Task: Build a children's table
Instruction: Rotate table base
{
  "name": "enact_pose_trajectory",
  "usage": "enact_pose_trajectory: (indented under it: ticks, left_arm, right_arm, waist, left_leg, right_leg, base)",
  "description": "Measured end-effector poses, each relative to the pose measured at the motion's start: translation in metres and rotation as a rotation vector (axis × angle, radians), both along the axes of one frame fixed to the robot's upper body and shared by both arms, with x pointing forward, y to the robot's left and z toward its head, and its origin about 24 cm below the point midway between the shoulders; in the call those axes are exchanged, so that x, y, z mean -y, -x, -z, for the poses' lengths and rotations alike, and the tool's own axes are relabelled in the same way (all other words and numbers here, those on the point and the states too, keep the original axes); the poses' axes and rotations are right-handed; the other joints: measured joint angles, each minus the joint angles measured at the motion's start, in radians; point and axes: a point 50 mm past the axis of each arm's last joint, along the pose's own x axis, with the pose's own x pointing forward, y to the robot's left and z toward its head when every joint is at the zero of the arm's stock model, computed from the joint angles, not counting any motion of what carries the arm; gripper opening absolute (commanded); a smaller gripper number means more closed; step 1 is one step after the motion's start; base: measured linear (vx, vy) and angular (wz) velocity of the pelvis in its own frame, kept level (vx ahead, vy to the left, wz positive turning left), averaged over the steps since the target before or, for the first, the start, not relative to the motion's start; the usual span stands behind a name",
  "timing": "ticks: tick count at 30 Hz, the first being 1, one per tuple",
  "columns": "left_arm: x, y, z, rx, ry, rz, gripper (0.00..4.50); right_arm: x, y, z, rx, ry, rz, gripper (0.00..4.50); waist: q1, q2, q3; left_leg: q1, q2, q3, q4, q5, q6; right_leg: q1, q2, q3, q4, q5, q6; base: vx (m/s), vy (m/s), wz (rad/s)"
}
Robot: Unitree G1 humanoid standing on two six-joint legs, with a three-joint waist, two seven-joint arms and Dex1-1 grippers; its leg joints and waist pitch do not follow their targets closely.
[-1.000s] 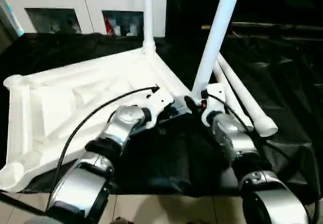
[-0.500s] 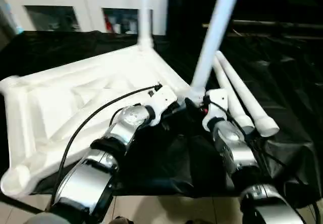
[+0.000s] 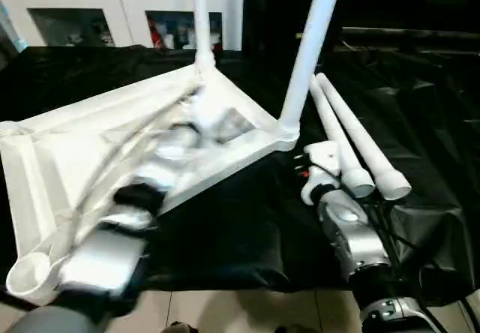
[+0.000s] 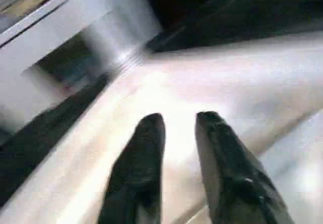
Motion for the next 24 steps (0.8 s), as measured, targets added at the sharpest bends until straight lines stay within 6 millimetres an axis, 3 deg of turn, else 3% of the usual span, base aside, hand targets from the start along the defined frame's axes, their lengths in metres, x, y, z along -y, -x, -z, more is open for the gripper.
enact_pose_trajectory:
  ticks: [1, 4, 7, 12, 15, 19, 24]
  left_arm:
    - [-0.02, 0.007, 0.0, 0.002, -0.047, -0.059, 1.58]
    - [-0.061, 0.024, -0.002, -0.003, -0.151, -0.19, 1.76]
    - [-0.086, 0.04, -0.002, -0.027, -0.255, -0.284, 1.98]
    - [-0.121, 0.067, 0.002, -0.13, -0.364, -0.419, 1.98]
    - [-0.125, 0.074, 0.012, -0.219, -0.352, -0.414, 1.98]
    - [-0.11, 0.076, 0.033, -0.363, -0.295, -0.285, 1.98]
    - [-0.101, 0.078, 0.04, -0.474, -0.253, -0.174, 1.98]
  right_arm:
    - [-0.003, -0.001, 0.001, -0.008, 0.001, -0.017, 3.94]
    - [-0.011, -0.005, 0.0, -0.021, 0.003, -0.047, 3.94]
    - [-0.021, -0.012, -0.009, -0.003, -0.008, -0.07, 3.94]
    - [-0.022, -0.023, -0.015, -0.013, 0.003, -0.081, 3.94]
    - [-0.029, -0.029, -0.02, -0.014, 0.004, -0.108, 3.94]
    - [-0.038, -0.035, -0.024, -0.024, 0.018, -0.148, 3.94]
    - [-0.039, -0.035, -0.022, -0.031, 0.033, -0.155, 3.94]
  waist:
    - [-0.003, 0.0, 0.0]
    - [0.008, 0.004, 0.002]
    - [0.017, 0.005, 0.003]
    - [0.022, 0.003, 0.002]
    - [0.024, 0.002, 0.002]
    - [0.028, 0.001, 0.001]
    - [0.026, 0.001, 0.0]
  left_leg:
    - [0.0, 0.0, 0.0, 0.0, 0.0, 0.0]
    - [-0.002, 0.0, -0.001, 0.0, 0.0, 0.0]
    - [-0.002, -0.001, 0.0, 0.002, 0.0, 0.0]
    - [0.002, -0.001, -0.001, 0.004, 0.0, 0.0]
    - [0.003, -0.001, -0.001, 0.003, 0.0, 0.0]
    - [0.002, -0.001, -0.001, 0.004, 0.0, 0.0]
    - [0.002, -0.001, 0.0, 0.004, 0.0, 0.0]
  right_leg:
    - [0.0, 0.0, 0.0, 0.0, 0.0, 0.0]
    - [0.0, -0.001, -0.001, -0.001, 0.0, 0.0]
    - [0.001, -0.002, -0.001, 0.0, 0.0, 0.0]
    - [0.005, -0.002, -0.001, 0.001, 0.0, -0.001]
    - [0.006, -0.002, 0.0, 0.001, 0.0, -0.001]
    - [0.006, -0.002, 0.0, 0.001, 0.0, -0.001]
    - [0.006, -0.002, 0.0, 0.0, 0.0, -0.001]
  base:
    - [0.0, 0.0, 0.0]
    - [0.0, 0.0, 0.0]
    - [0.0, 0.0, 0.0]
    - [0.0, 0.0, 0.0]
    - [0.0, 0.0, 0.0]
    - [0.0, 0.0, 0.0]
    - [0.0, 0.0, 0.0]
